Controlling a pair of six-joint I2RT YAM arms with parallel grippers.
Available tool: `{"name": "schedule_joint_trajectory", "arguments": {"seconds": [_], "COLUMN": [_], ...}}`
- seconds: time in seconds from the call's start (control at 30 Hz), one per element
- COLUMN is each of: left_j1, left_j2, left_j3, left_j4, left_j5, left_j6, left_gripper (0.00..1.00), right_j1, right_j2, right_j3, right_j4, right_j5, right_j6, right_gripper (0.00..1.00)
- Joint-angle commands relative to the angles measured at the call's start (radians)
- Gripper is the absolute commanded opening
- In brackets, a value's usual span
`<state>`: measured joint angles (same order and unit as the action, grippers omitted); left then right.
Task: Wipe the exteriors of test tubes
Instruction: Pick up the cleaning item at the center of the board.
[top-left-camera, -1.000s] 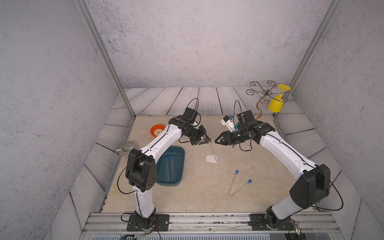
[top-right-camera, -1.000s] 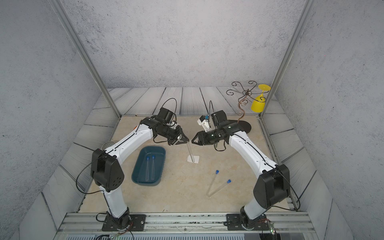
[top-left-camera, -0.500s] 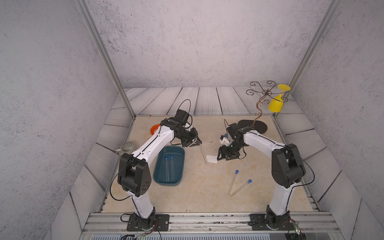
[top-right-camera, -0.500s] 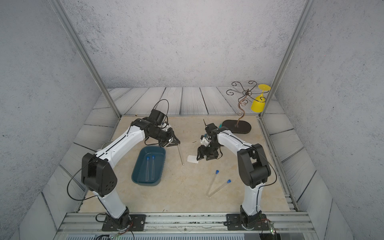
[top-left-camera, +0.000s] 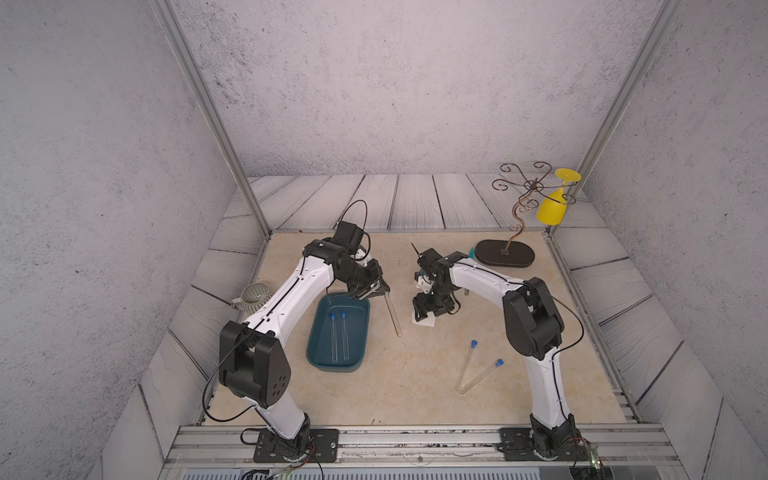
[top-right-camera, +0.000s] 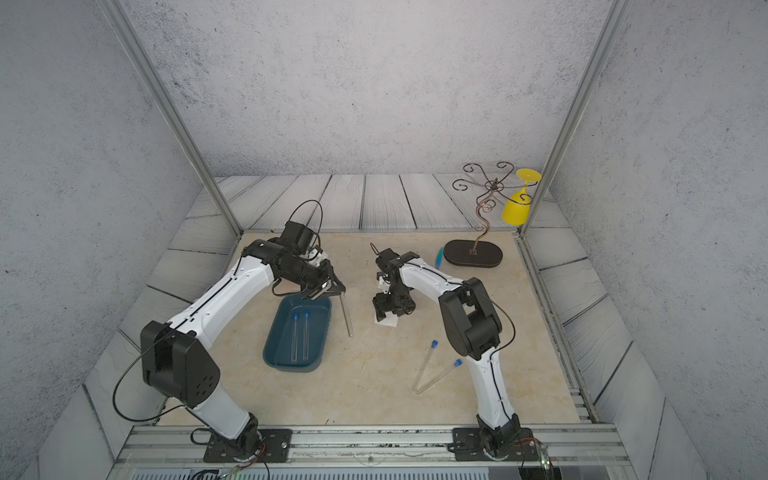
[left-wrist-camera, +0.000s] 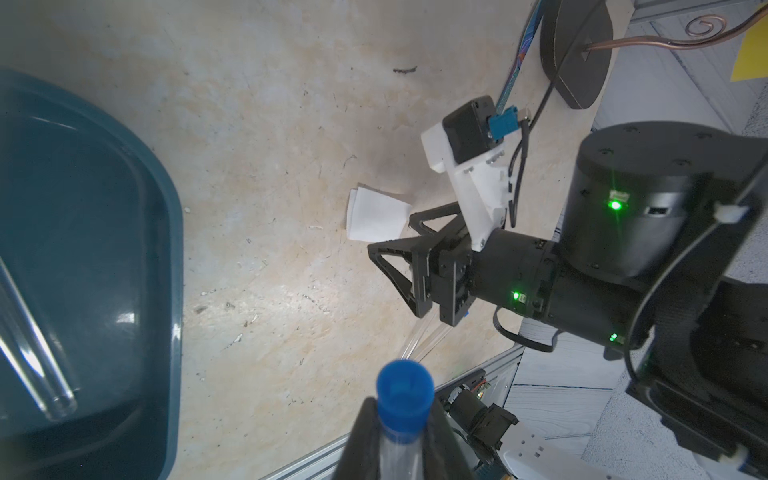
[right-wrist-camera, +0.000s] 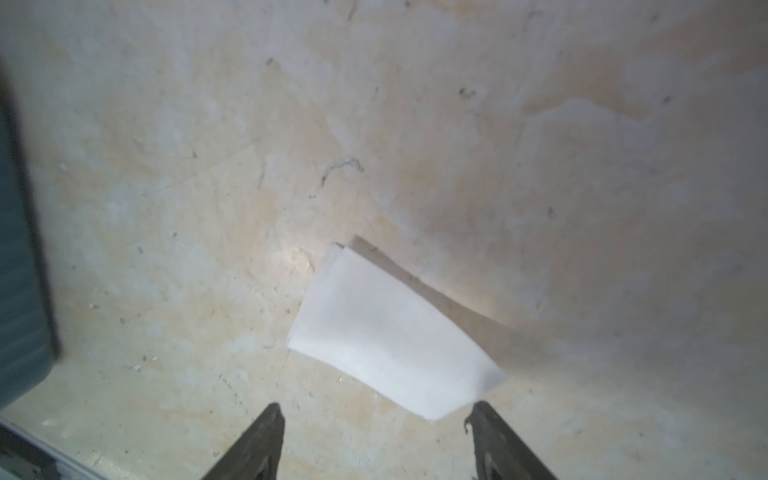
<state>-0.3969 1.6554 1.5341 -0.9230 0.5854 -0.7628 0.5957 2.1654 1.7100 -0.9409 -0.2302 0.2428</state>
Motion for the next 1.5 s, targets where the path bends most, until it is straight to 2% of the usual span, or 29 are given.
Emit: {"name": "schedule_joint_trajectory", "arguments": {"seconds": [0.0, 0.23, 0.47, 0.6, 0.73, 0.83, 1.03, 1.17, 1.3, 1.37, 1.47], "left_j1": [0.01, 0.013, 0.013, 0.013, 0.013, 0.013, 0.012, 0.011, -0.001, -0.009, -0.018], "left_j2": [-0.026, -0.024, -0.012, -0.01, -0.009, -0.004, 0.025, 0.045, 0.062, 0.074, 0.088], "left_j3": [-0.007, -0.003, -0.003, -0.002, -0.004, 0.001, 0.04, 0.065, 0.102, 0.12, 0.149], "left_j4": [-0.032, -0.042, -0.039, -0.039, -0.041, -0.039, -0.046, -0.037, -0.039, -0.038, -0.037], "left_j5": [-0.016, -0.018, -0.017, -0.021, -0.024, -0.029, -0.06, -0.068, -0.086, -0.086, -0.082], "left_j6": [0.023, 0.026, 0.028, 0.031, 0.033, 0.034, 0.06, 0.063, 0.066, 0.063, 0.054], "left_gripper": [0.11, 0.11, 0.11, 0.11, 0.11, 0.11, 0.11, 0.11, 0.11, 0.11, 0.11], "right_j1": [0.001, 0.021, 0.023, 0.024, 0.023, 0.016, -0.004, -0.004, -0.002, 0.002, 0.014], "right_j2": [0.072, 0.138, 0.153, 0.15, 0.132, 0.062, -0.248, -0.416, -0.44, -0.446, -0.44], "right_j3": [0.037, 0.057, 0.038, 0.032, 0.02, 0.006, -0.07, -0.073, -0.004, -0.004, 0.009], "right_j4": [-0.009, -0.033, -0.024, -0.019, -0.009, -0.006, -0.021, -0.076, -0.172, -0.168, -0.171], "right_j5": [0.082, 0.192, 0.212, 0.218, 0.201, 0.146, -0.081, -0.155, -0.209, -0.258, -0.261], "right_j6": [0.03, 0.036, 0.035, 0.035, 0.029, 0.016, -0.026, -0.035, -0.053, -0.052, -0.055], "right_gripper": [0.67, 0.5, 0.2, 0.07, 0.05, 0.05, 0.05, 0.05, 0.05, 0.04, 0.04]}}
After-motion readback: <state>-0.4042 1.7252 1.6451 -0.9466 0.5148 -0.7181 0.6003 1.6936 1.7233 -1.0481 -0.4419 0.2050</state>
